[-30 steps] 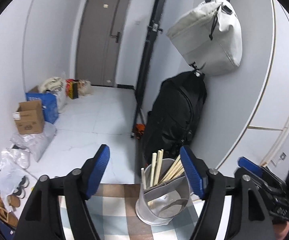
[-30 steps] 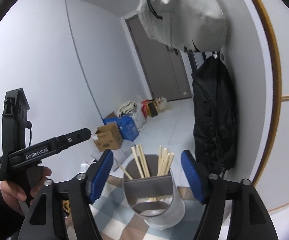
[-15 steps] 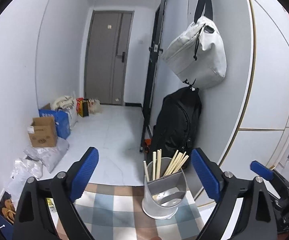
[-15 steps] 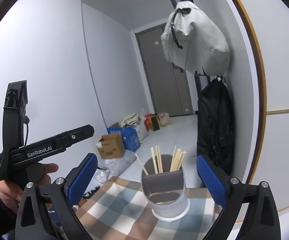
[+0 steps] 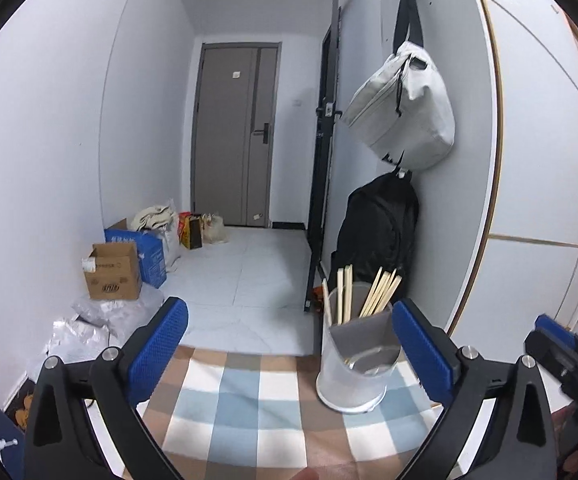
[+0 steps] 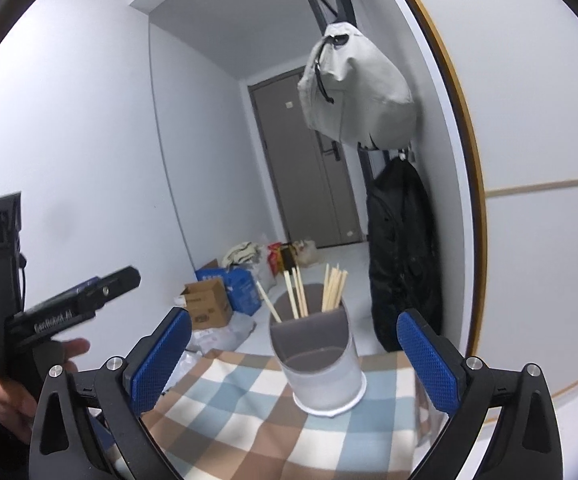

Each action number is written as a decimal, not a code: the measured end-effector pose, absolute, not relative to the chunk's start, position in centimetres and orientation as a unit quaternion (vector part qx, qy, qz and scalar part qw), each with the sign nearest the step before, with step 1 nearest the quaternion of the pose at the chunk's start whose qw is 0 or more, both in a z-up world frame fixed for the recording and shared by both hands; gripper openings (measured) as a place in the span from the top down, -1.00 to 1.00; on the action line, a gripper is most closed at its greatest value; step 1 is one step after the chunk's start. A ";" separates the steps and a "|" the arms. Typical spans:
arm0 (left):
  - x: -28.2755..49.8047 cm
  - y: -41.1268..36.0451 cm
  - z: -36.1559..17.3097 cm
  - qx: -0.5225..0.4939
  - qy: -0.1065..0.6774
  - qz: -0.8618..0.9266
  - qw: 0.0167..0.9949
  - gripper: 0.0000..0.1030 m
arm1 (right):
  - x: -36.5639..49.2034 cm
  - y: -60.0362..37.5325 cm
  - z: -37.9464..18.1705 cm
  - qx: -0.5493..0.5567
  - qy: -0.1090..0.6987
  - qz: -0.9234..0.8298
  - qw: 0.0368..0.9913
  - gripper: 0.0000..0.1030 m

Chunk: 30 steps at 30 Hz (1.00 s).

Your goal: Organize utensils

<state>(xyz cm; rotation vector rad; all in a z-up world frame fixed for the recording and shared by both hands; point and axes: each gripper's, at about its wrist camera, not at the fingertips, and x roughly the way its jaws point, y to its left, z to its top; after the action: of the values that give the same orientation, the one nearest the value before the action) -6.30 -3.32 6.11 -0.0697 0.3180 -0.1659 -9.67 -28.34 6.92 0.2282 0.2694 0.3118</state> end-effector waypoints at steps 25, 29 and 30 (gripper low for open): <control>-5.6 -3.7 3.3 -0.027 0.183 -0.061 0.981 -0.93 | -10.4 -26.4 5.3 0.053 0.107 0.154 0.981 -1.00; -5.8 -3.9 3.4 -0.024 0.178 -0.059 0.982 -0.93 | -10.3 -26.5 5.3 0.060 0.109 0.151 0.981 -1.00; -5.8 -4.0 3.4 -0.024 0.178 -0.058 0.982 -0.93 | -10.3 -26.5 5.3 0.061 0.109 0.152 0.980 -1.00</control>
<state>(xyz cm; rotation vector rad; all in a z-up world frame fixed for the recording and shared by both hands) -5.80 -3.95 3.41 -0.0489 0.3580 -0.1175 -10.33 -26.54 5.31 0.1230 0.2198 0.3055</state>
